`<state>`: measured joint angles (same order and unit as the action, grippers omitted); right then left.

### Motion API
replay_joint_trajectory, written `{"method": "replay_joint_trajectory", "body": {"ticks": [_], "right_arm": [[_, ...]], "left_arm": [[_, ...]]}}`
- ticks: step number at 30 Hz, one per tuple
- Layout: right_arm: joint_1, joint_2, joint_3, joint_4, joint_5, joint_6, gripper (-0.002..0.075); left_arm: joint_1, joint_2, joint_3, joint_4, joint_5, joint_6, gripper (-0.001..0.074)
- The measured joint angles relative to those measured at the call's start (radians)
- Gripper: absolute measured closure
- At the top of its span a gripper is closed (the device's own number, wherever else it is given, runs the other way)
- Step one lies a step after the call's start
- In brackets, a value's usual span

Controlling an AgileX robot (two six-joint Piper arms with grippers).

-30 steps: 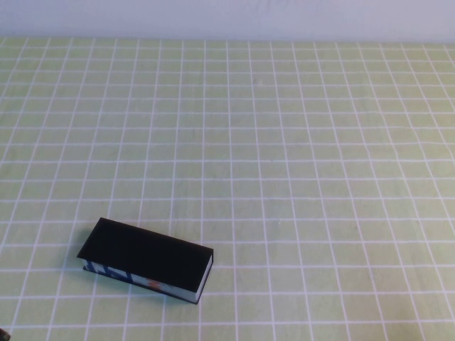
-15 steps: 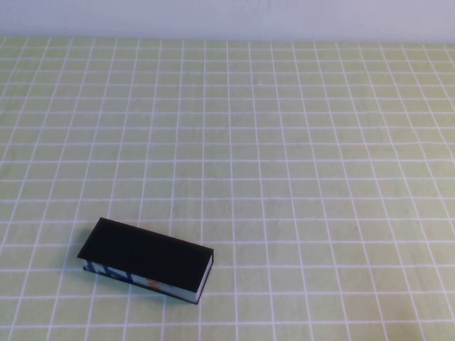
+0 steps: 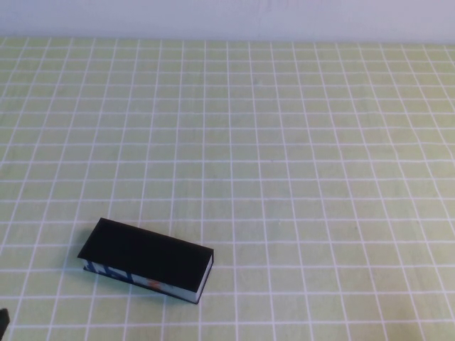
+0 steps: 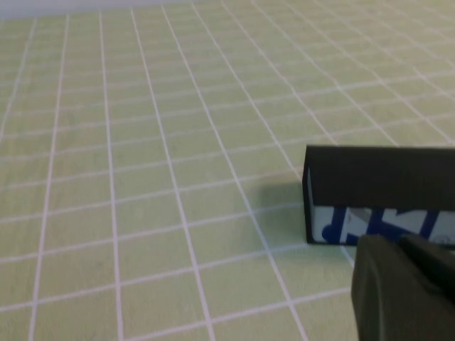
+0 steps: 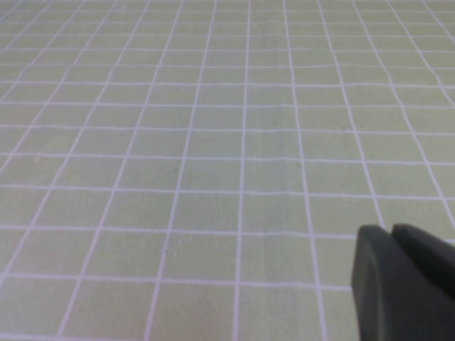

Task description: Return glasses to glasses case

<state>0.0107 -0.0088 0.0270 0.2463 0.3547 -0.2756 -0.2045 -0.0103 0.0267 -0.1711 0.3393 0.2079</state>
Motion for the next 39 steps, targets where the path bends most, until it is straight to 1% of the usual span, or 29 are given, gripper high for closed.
{"method": "replay_joint_trajectory", "body": {"ticks": [2, 6, 39], "right_arm": [[0.000, 0.000, 0.000, 0.000, 0.000, 0.000, 0.0737], [0.000, 0.000, 0.000, 0.000, 0.000, 0.000, 0.0737], [0.000, 0.000, 0.000, 0.000, 0.000, 0.000, 0.0737]], "left_arm": [[0.000, 0.000, 0.000, -0.004, 0.037, -0.002, 0.0738], [0.000, 0.000, 0.000, -0.021, 0.053, -0.003, 0.0738], [0.000, -0.001, 0.000, -0.023, 0.058, -0.003, 0.0738]]}}
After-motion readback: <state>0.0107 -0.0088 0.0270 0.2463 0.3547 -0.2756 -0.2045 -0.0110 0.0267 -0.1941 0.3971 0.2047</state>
